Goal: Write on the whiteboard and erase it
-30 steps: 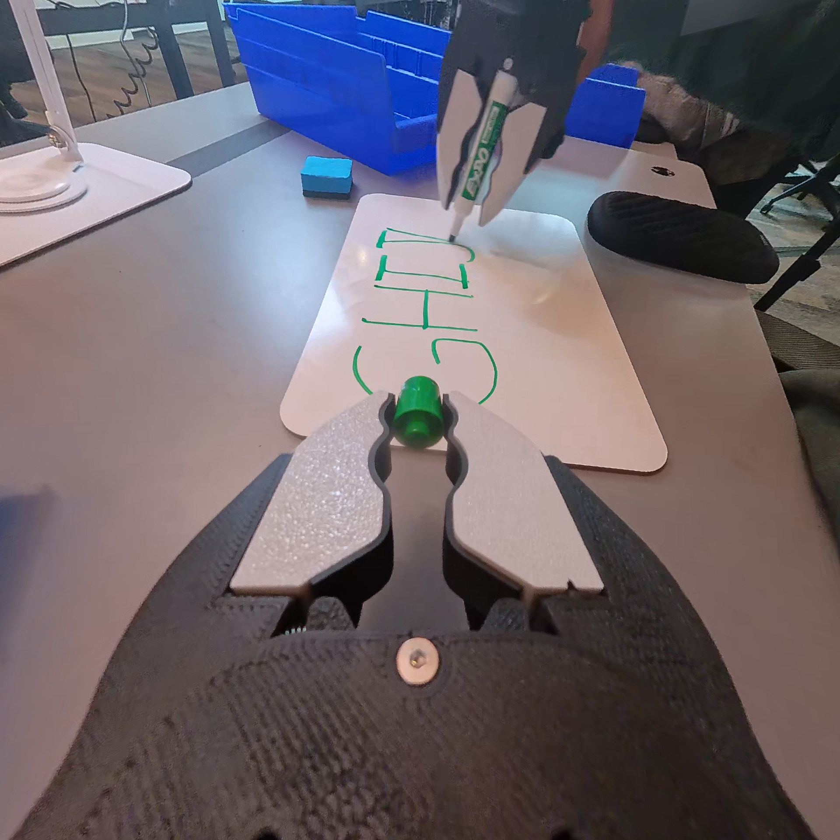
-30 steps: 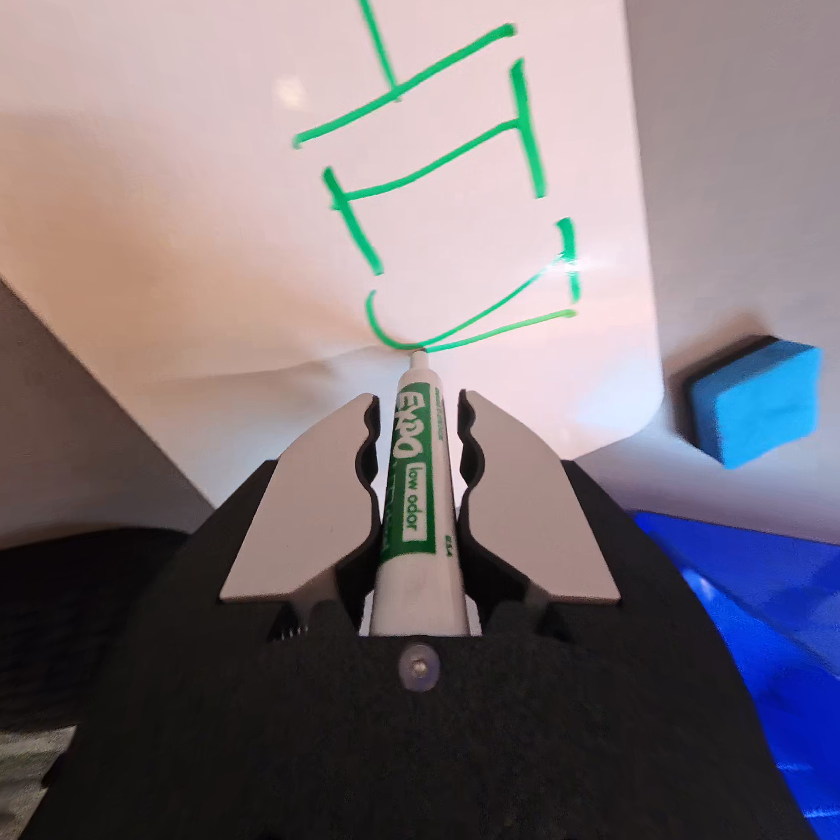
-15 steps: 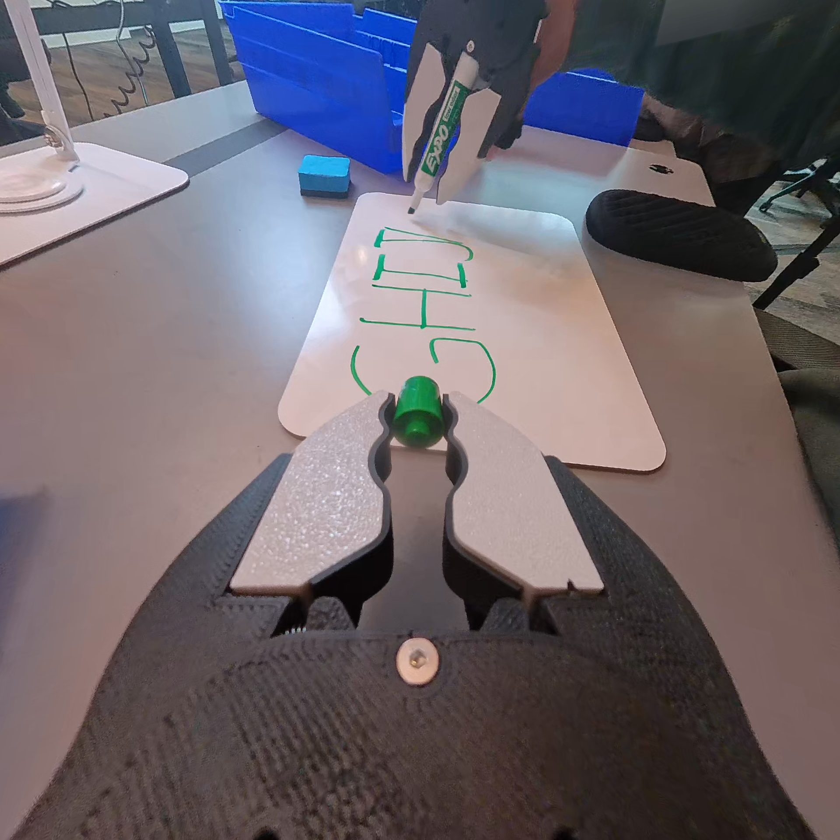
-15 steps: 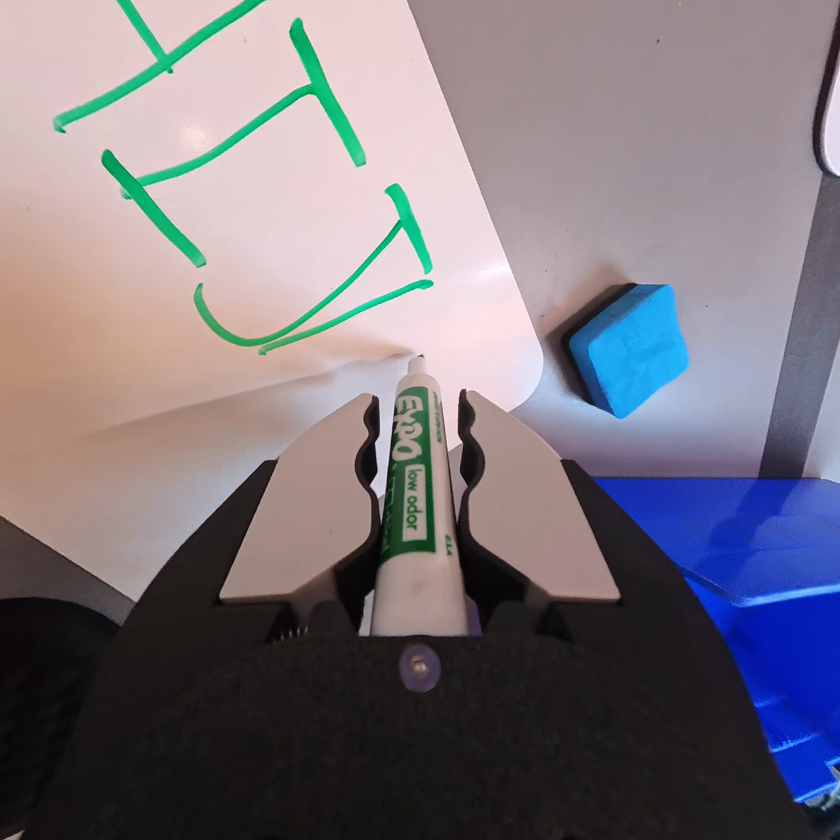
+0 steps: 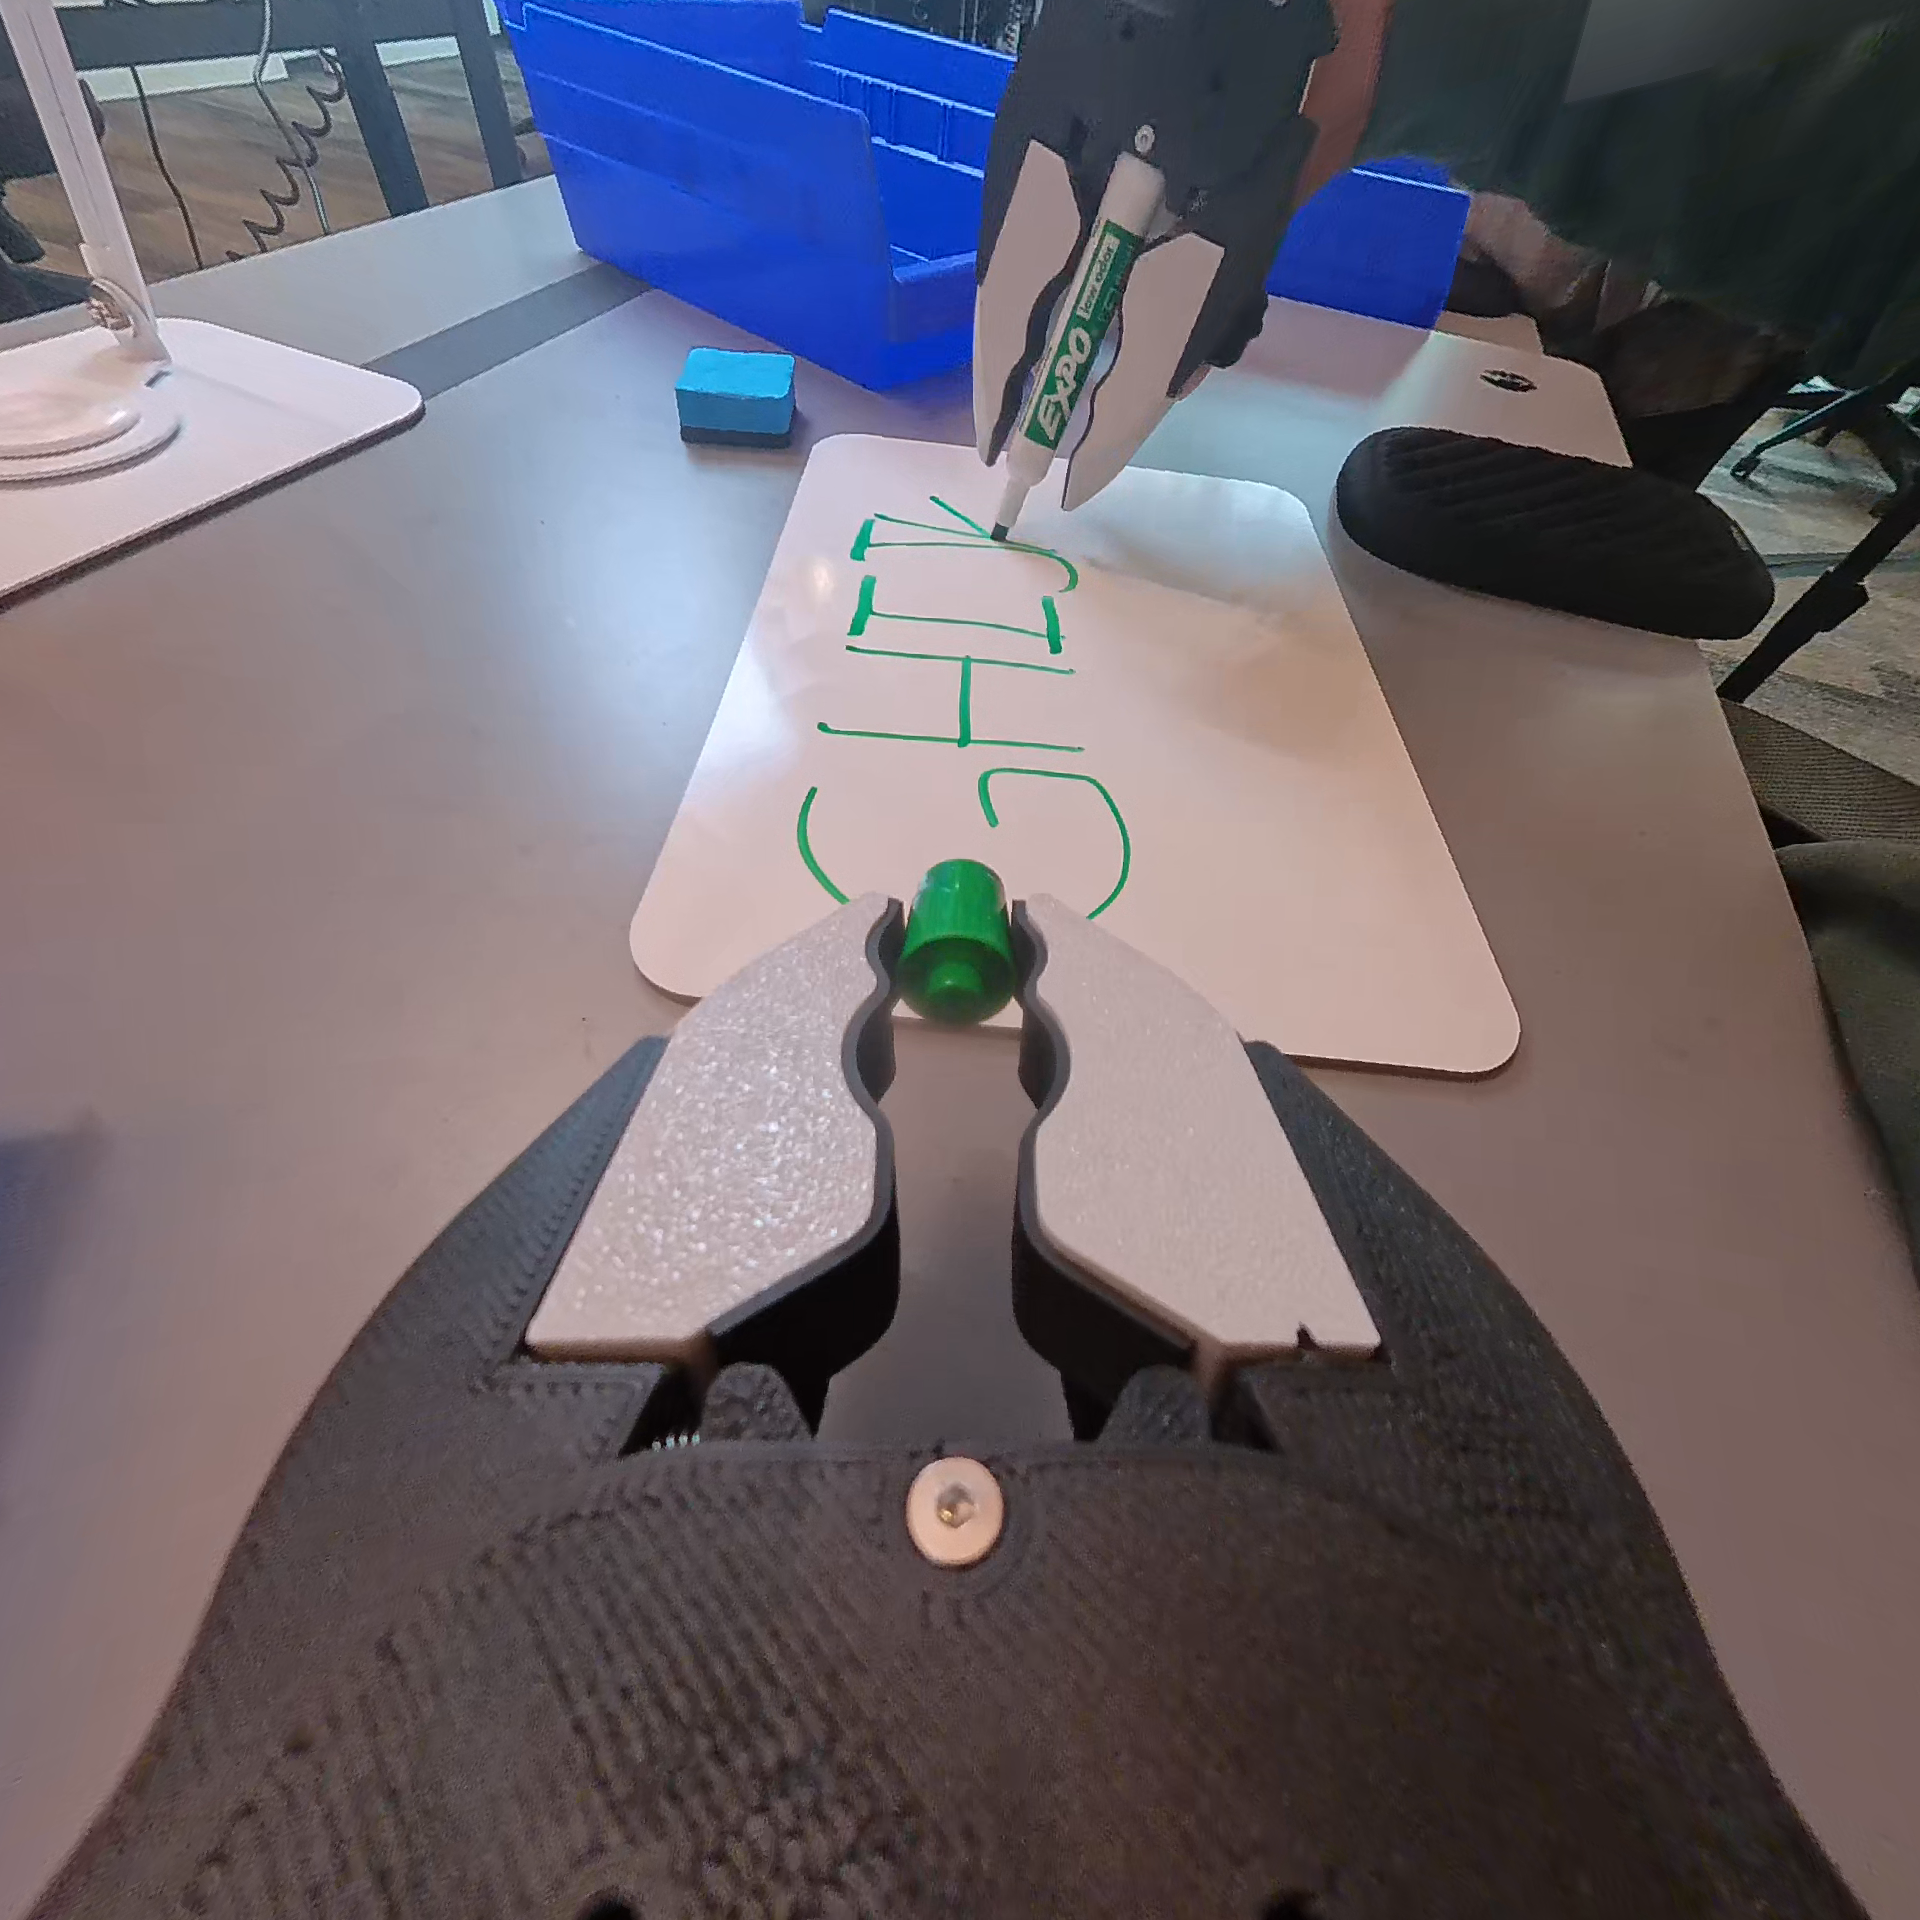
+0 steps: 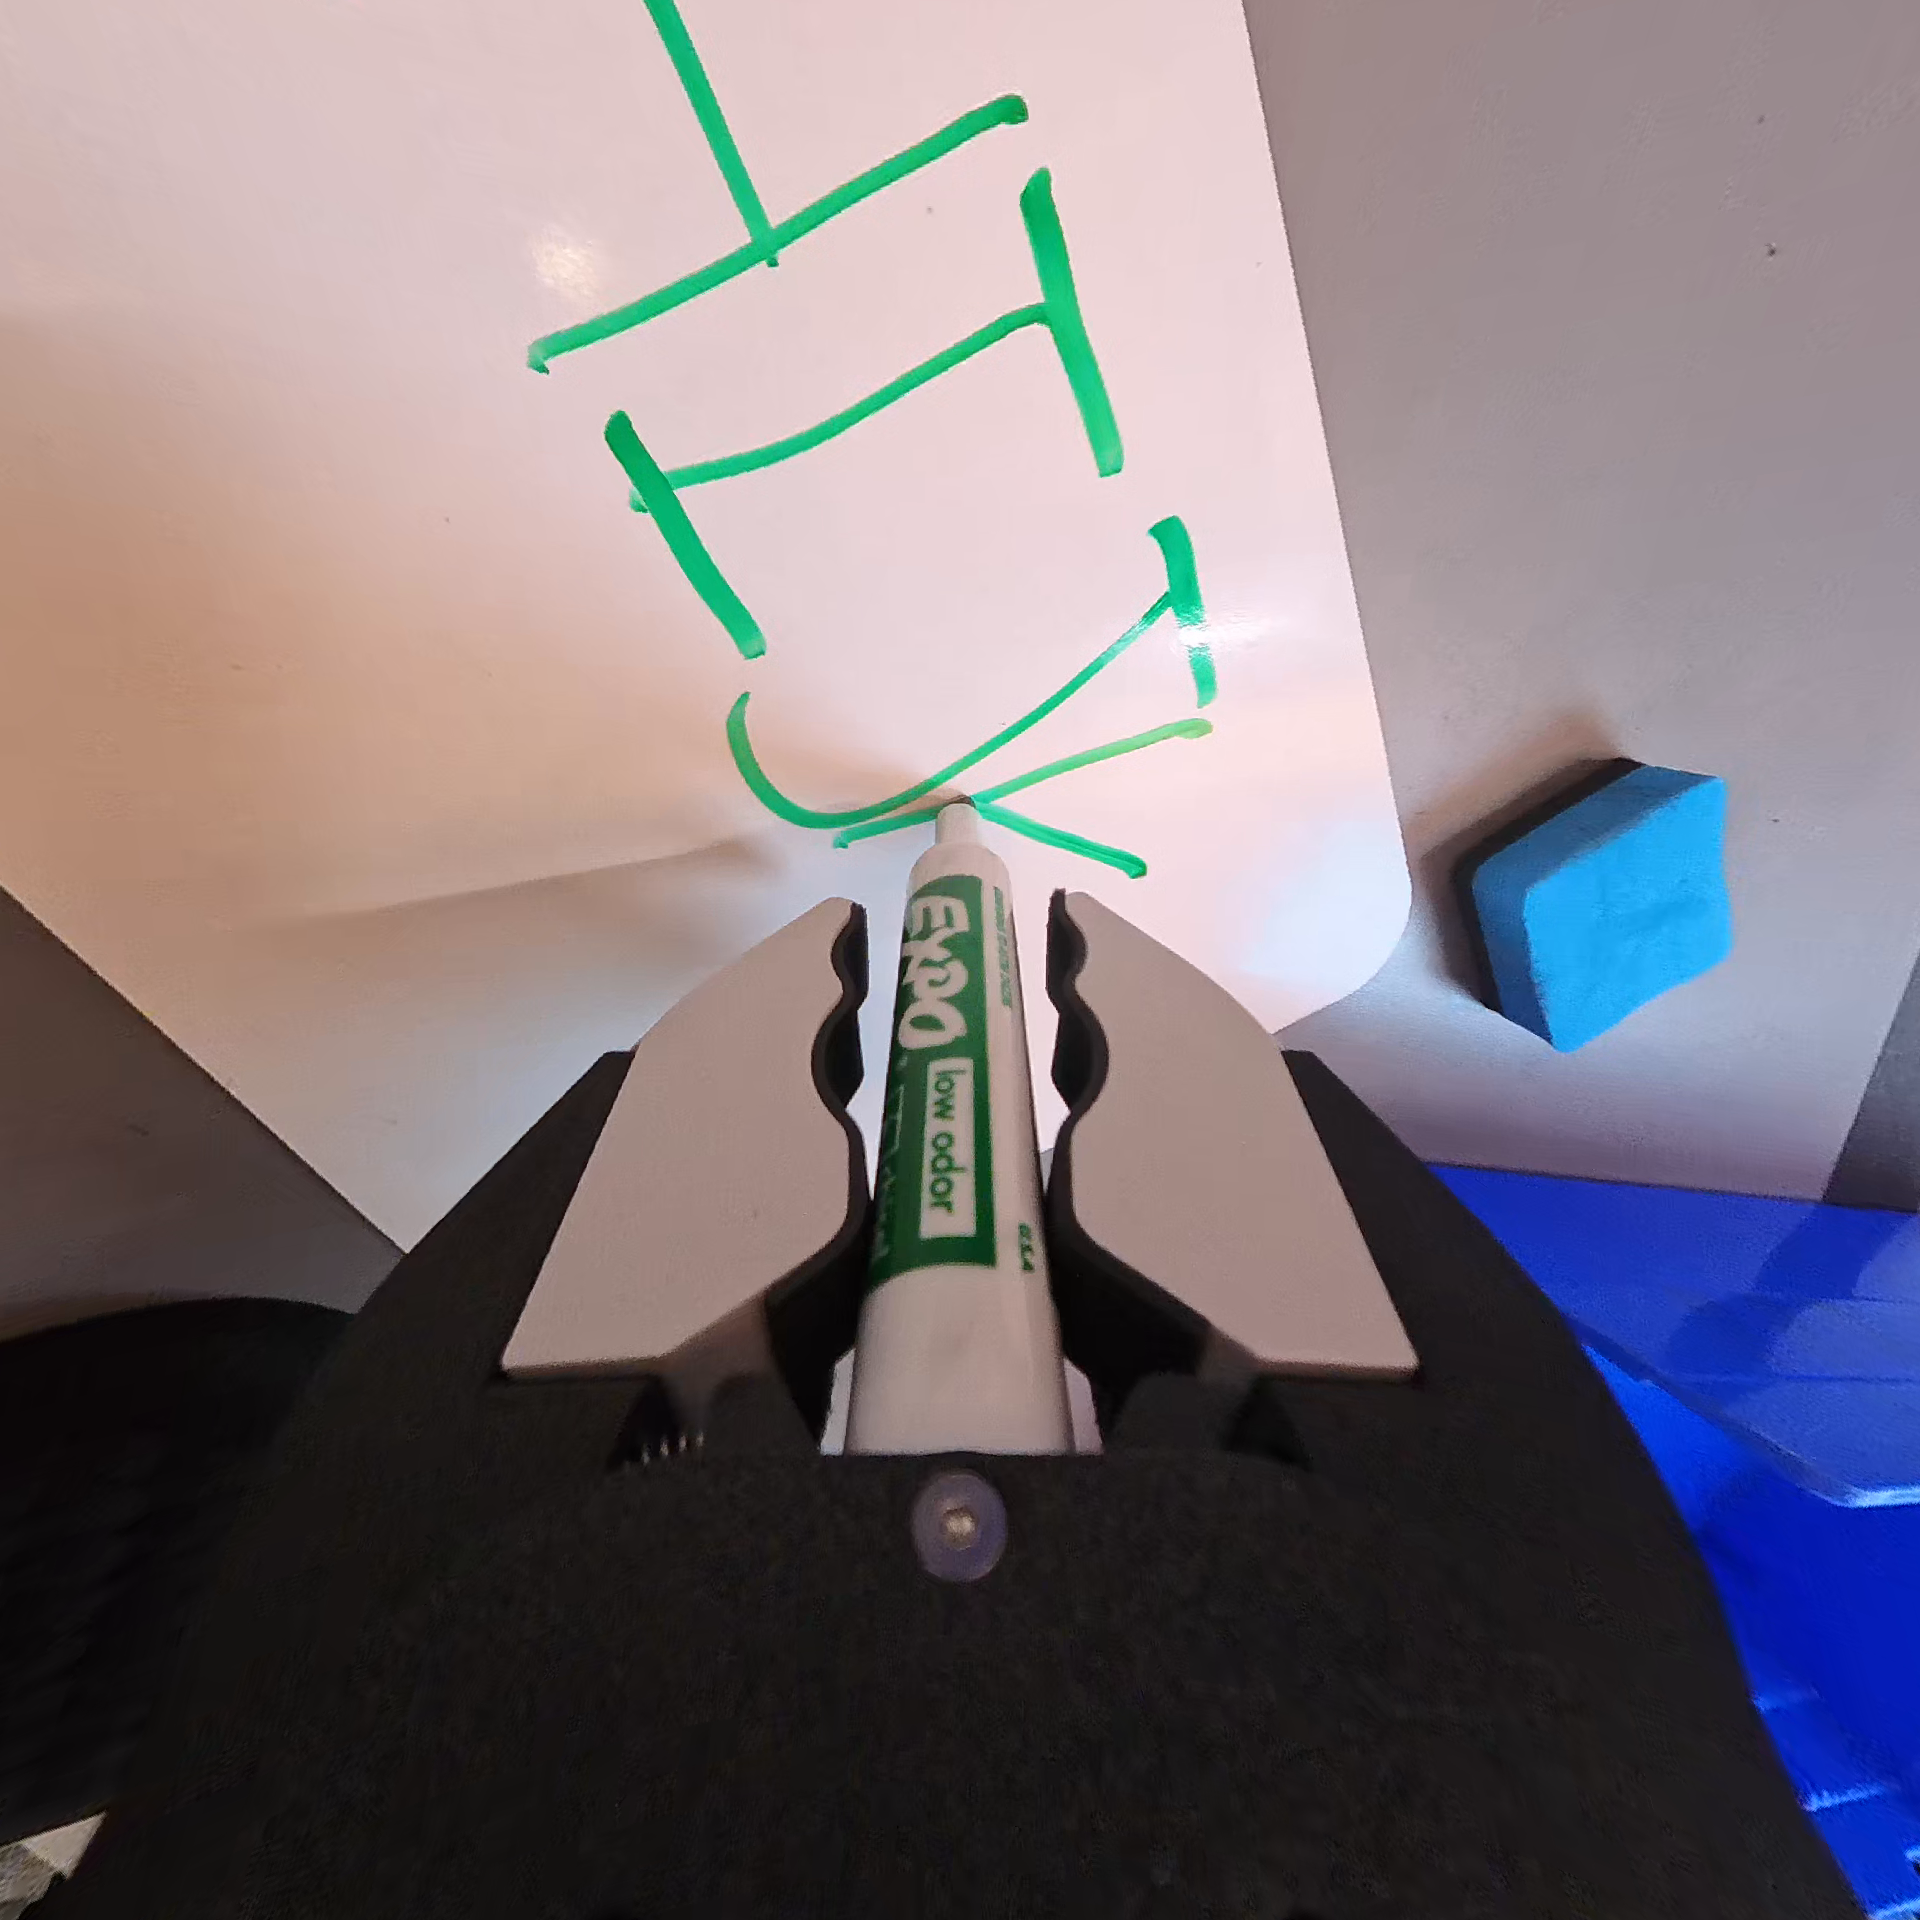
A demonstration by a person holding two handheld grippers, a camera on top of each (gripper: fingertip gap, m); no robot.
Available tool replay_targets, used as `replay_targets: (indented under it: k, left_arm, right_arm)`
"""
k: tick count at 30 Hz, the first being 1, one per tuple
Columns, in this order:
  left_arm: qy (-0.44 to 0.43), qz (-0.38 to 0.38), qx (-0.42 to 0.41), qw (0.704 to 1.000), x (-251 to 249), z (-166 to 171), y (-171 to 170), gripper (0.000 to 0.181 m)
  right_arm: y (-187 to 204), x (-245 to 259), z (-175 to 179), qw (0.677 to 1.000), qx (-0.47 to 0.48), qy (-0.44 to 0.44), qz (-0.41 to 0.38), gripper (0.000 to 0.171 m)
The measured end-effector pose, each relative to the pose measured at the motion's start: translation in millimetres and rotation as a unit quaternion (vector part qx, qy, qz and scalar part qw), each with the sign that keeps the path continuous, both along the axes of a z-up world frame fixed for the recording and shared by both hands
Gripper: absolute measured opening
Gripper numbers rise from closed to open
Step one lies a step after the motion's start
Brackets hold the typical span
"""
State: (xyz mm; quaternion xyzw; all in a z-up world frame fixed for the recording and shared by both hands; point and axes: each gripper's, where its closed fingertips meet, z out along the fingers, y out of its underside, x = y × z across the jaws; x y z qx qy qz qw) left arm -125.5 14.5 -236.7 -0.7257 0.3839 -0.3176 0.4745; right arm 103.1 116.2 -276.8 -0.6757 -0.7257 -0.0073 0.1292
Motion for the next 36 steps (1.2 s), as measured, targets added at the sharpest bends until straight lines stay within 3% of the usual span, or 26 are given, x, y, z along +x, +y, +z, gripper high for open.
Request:
replay_targets:
  k: [12, 24, 36]
  left_arm:
    - [-0.002, -0.001, -0.004, 1.000, 0.2, -0.5, 0.1, 0.019]
    - [-0.004, 0.002, 0.000, 1.000, -1.3, 1.3, 0.8, 0.019]
    - [-0.005, 0.002, -0.004, 1.000, -1.4, 0.3, 1.1, 0.019]
  right_arm:
    - [-13.7, 43.5, 1.0, 0.999, -0.012, -0.016, -0.042, 0.034]
    - [44.8, 25.7, 7.4, 0.997, 0.038, 0.026, -0.058, 0.034]
    - [62.7, 17.3, -0.9, 0.998, 0.040, 0.021, -0.052, 0.034]
